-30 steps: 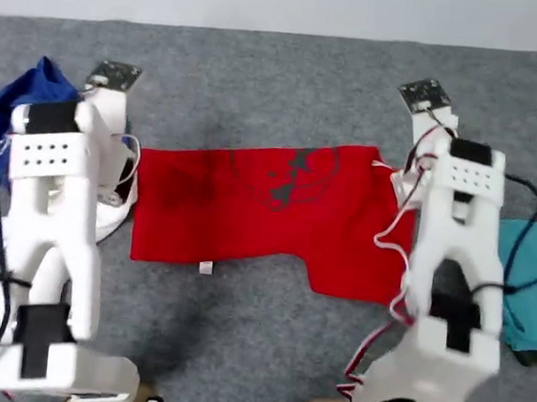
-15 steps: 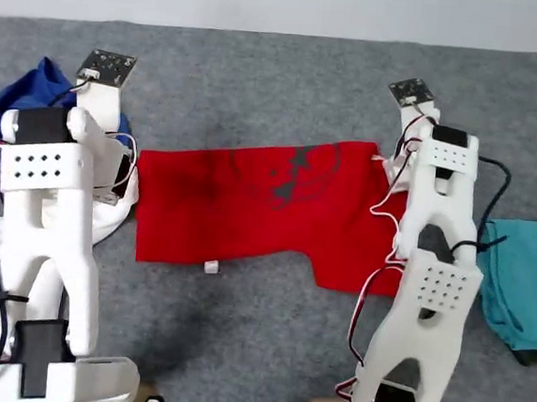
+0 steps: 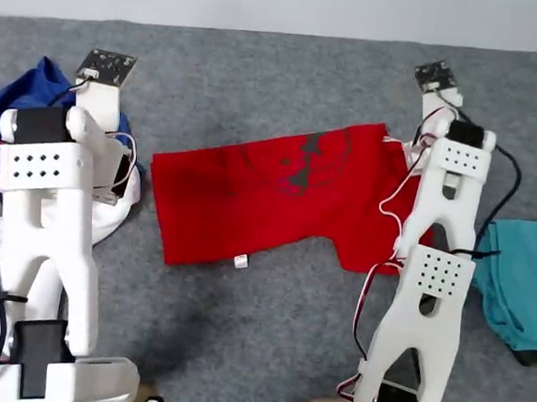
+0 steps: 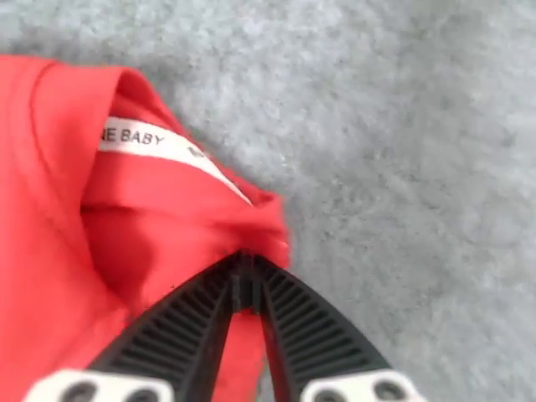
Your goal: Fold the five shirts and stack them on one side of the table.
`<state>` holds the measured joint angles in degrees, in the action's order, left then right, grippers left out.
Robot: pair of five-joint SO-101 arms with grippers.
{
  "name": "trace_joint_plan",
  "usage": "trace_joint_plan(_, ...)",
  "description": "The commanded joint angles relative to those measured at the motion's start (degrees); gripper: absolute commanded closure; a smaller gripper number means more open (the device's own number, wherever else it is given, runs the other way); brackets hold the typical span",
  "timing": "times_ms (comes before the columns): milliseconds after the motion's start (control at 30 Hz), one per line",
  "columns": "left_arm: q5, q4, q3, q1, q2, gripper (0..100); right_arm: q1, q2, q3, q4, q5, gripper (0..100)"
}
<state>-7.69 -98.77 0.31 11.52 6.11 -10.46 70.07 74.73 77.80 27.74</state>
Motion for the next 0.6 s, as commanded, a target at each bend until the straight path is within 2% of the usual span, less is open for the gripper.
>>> trace_joint_plan(0,0.4,-1.3,-1.6,-0.5,2.8,100,0.4,-0.9,10.2,7.5,-0.4,99.0)
trace_joint_plan(267,0.4,-1.6,-1.6,-0.2,2.8,100,8.4,-0.6,18.8,19.7,-0.5,99.0)
trace_joint_plan(567,0.3,-1.2,-1.6,-0.3,2.3,100,10.8,3.4,18.7,13.2,-0.6,98.9)
